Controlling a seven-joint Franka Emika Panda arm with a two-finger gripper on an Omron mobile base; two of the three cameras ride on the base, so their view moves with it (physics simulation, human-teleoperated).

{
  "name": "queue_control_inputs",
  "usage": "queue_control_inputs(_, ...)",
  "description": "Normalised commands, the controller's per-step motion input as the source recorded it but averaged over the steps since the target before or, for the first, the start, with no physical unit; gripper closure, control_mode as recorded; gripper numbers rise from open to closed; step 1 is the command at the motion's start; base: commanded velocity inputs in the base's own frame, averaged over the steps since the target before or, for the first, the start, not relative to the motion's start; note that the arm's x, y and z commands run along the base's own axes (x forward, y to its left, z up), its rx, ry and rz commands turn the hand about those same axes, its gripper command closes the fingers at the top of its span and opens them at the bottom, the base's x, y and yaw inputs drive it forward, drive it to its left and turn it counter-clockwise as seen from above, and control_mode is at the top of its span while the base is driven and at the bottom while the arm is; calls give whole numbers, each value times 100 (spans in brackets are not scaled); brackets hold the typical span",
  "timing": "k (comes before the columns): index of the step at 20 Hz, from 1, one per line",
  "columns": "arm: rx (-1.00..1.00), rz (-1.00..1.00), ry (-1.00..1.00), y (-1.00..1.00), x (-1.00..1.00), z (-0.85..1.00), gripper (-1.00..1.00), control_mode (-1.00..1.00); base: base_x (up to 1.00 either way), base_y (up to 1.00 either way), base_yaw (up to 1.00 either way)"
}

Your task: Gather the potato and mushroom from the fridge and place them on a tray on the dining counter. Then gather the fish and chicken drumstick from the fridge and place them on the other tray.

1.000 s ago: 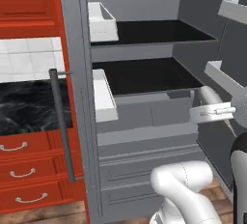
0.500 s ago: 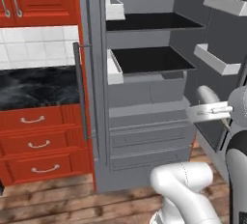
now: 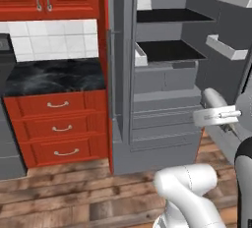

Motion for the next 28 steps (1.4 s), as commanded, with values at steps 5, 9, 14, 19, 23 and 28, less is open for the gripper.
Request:
queue_control_inputs(5,0,0,0,0,0,0,100,100,-1,70,28)
queue_control_inputs(9,0,0,0,0,0,0,100,100,3,62,34)
queue_control_inputs(14,0,0,0,0,0,0,100,100,25,53,36)
queue_control_inputs(19,0,0,0,0,0,0,100,100,52,43,34)
queue_control_inputs(23,0,0,0,0,0,0,100,100,73,30,33)
queue_control_inputs(28,0,0,0,0,0,0,100,100,88,28,29)
